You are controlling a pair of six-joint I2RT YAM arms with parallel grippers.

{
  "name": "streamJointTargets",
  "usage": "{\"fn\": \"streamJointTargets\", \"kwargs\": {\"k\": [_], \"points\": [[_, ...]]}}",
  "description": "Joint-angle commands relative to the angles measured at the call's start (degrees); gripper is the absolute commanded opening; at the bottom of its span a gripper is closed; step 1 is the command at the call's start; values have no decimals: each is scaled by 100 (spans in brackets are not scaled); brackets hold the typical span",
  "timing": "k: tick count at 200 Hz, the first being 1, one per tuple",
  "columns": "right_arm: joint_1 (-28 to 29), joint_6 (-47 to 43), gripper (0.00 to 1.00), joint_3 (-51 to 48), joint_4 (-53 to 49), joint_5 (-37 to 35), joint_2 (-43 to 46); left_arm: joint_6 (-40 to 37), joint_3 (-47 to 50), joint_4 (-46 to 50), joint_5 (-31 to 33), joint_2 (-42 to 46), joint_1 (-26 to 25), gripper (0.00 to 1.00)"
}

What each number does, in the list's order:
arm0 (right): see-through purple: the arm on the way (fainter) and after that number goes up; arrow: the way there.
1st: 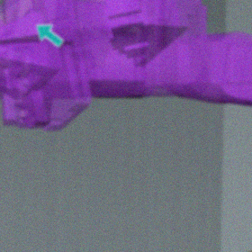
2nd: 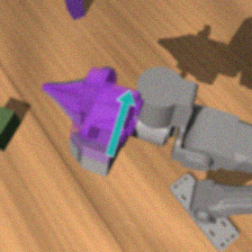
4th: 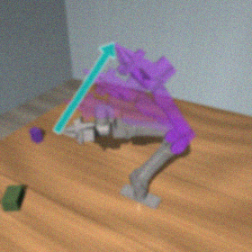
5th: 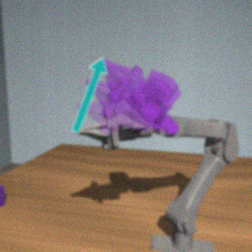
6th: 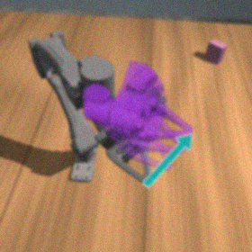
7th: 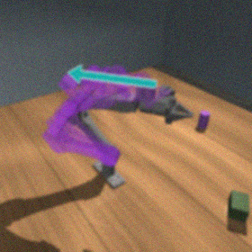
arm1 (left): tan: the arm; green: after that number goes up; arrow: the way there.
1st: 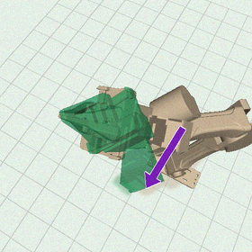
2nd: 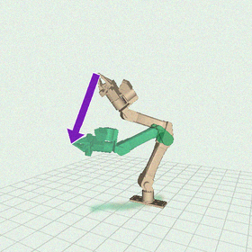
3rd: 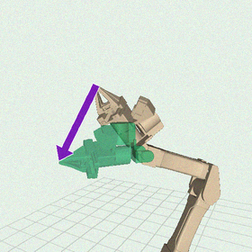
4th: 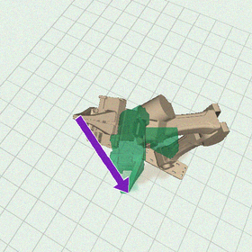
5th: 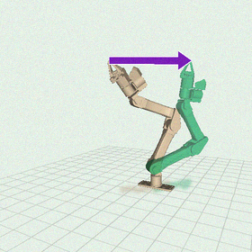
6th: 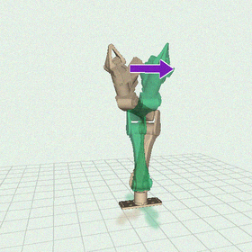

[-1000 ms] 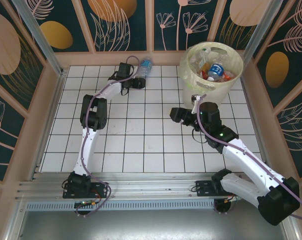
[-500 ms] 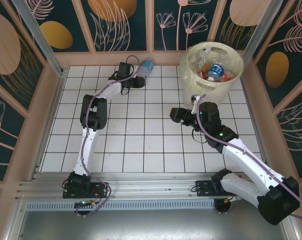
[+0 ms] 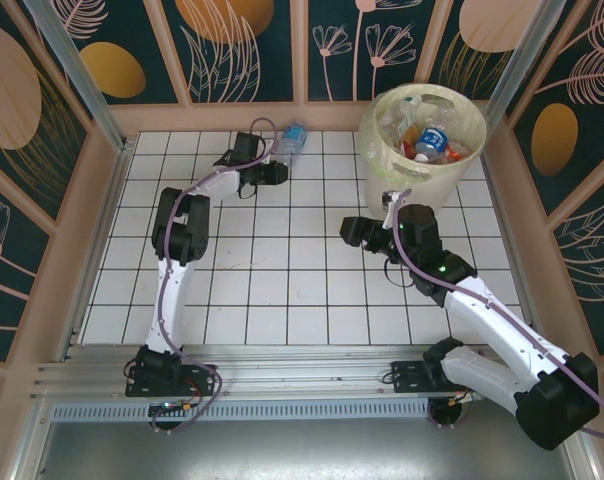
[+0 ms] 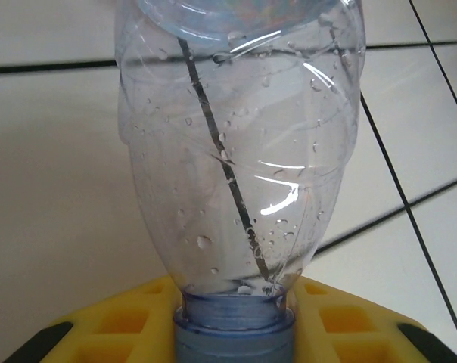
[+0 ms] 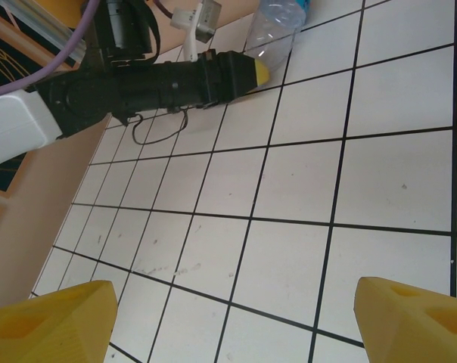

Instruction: Put the plastic bottles in the bin

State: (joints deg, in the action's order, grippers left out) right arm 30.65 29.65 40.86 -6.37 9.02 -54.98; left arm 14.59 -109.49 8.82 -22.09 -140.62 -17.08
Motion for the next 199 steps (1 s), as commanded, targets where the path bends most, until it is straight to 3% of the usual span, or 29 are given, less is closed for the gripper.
{"fn": "streamJointTargets", "kwargs": {"k": [1,63,139,199], "points": [[36,147,83,77,94,1,-118,147,445,-255,-125,543,-99,34],[37,321,82,179,445,109,-733,571,2623,-888,17,1794,-491,36],[37,587,82,-97,755,127,-736,1264,5557,-1907,423,3649,-1276,41],[37,544,82,-105,702,109,-706,1301,6561,-1860,671,4514,-1489,42]]}}
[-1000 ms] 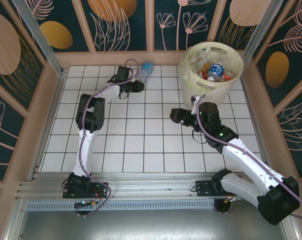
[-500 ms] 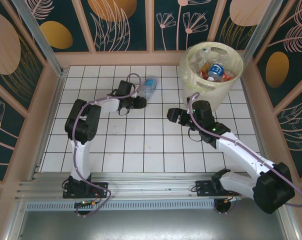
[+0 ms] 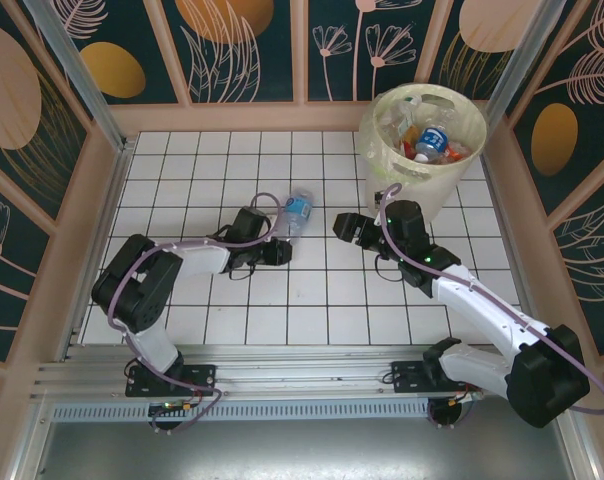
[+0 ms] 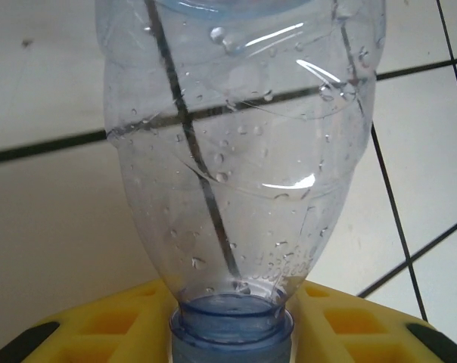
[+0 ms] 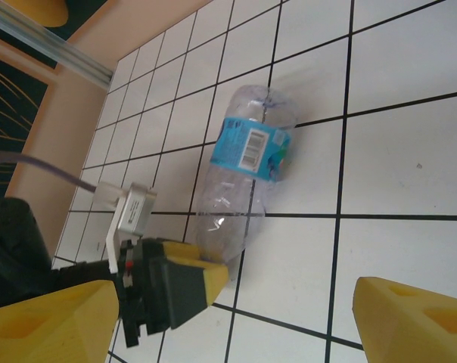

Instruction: Put the plastic bottles in the bin

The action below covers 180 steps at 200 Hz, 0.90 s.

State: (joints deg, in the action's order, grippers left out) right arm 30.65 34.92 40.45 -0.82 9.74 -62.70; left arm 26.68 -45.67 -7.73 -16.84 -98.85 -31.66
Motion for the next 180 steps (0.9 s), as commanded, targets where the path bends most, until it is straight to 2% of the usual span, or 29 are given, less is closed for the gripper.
{"fn": "streamJointTargets", "kwargs": {"k": [1,36,67,76,86,107,154,180], "points": [[37,12,82,-63,149,37,65,92,185,-204,142,343,-32,42],[37,23,82,-57,195,63,44,91,160,-89,139,352,-33,58],[37,-27,82,-54,120,42,69,12,46,202,260,493,-33,83],[37,-44,82,-46,87,37,70,-57,-13,391,412,523,-34,92],[37,-63,82,-37,54,37,71,-139,-79,634,659,571,-33,98],[37,-100,82,-19,-23,46,115,-431,-250,970,983,727,-33,99],[37,-158,82,7,-119,15,182,-1153,-1162,1666,1012,590,-34,99],[37,-178,82,16,-198,-31,235,-1384,-1431,1742,1045,413,-37,99]]}}
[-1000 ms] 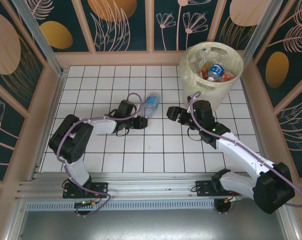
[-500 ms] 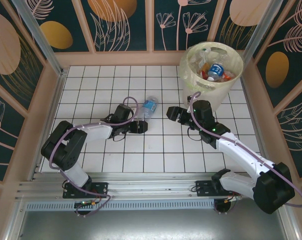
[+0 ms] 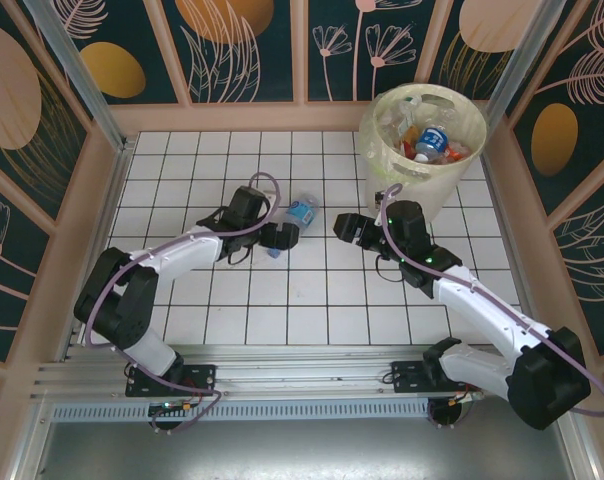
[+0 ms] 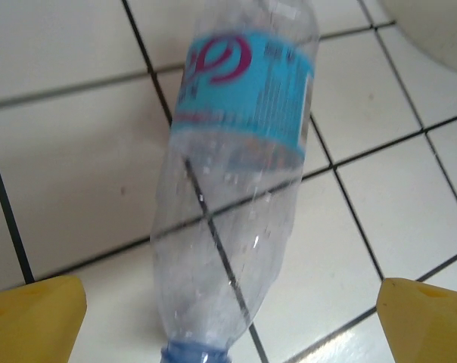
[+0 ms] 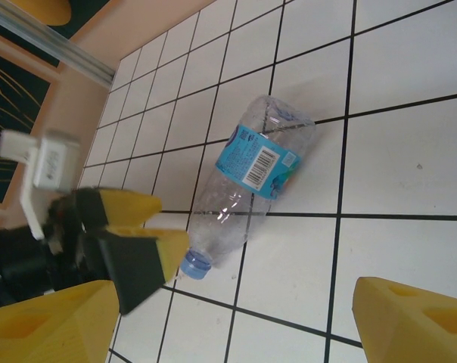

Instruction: Put the plastic bottles in the bin

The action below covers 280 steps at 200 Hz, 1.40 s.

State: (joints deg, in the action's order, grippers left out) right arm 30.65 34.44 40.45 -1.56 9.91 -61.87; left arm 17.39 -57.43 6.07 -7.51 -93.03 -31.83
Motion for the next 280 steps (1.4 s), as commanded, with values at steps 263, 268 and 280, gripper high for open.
{"fn": "streamJointTargets", "kwargs": {"k": [263,268,280], "points": [[-165,-158,82,-209,-356,68,516,-1008,-1278,996,66,-1377,-129,99],[-165,-150,82,-197,-364,72,508,-1017,-1301,1014,15,-1407,-138,99],[-165,-126,82,-210,-335,72,509,-1044,-1360,1070,-96,-1492,-161,99]]}}
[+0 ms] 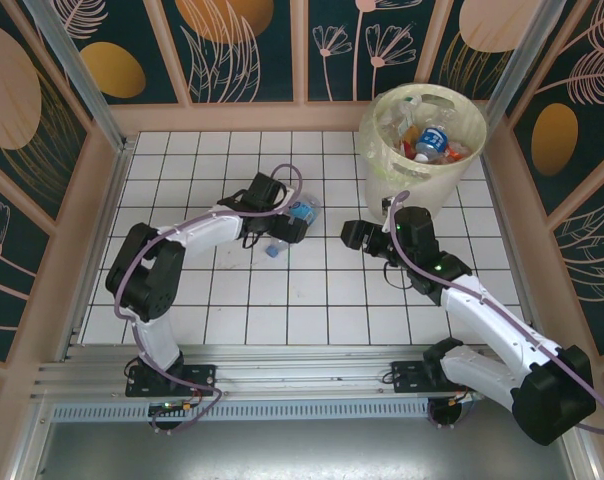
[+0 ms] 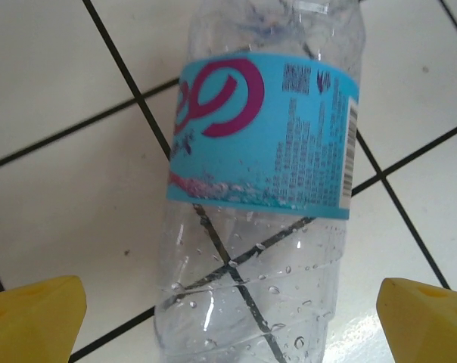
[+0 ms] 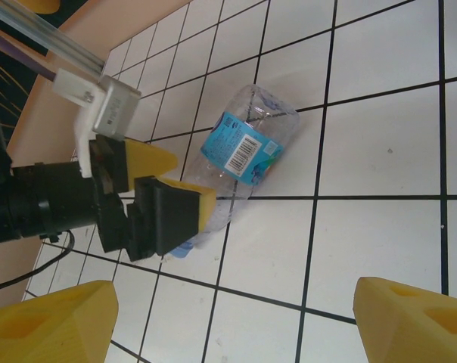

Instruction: Put the plastic bottles in the bin

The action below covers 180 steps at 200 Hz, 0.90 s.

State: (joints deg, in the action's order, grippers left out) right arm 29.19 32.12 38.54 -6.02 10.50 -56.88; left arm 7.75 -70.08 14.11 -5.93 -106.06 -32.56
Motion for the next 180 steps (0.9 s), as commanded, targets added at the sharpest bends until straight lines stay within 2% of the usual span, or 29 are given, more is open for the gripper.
{"fn": "streamJointTargets", "kwargs": {"k": [1,46,91,104,142,162,180], "points": [[-19,108,82,-21,119,13,15,-80,-98,276,-256,-197,-91,99],[-19,163,82,-92,181,13,-24,67,-111,391,-224,-422,-125,95],[-18,185,82,-109,237,30,-101,239,-159,334,-110,-614,-185,81],[-18,198,82,-127,267,40,-107,313,-187,303,-100,-657,-185,73],[-19,297,82,-262,396,46,-119,442,-109,77,-168,-549,-207,64],[-36,443,82,-330,439,117,-219,544,127,-292,-464,-257,-207,62],[-36,615,82,-380,575,174,-254,717,503,-947,-1064,89,-205,58]]}}
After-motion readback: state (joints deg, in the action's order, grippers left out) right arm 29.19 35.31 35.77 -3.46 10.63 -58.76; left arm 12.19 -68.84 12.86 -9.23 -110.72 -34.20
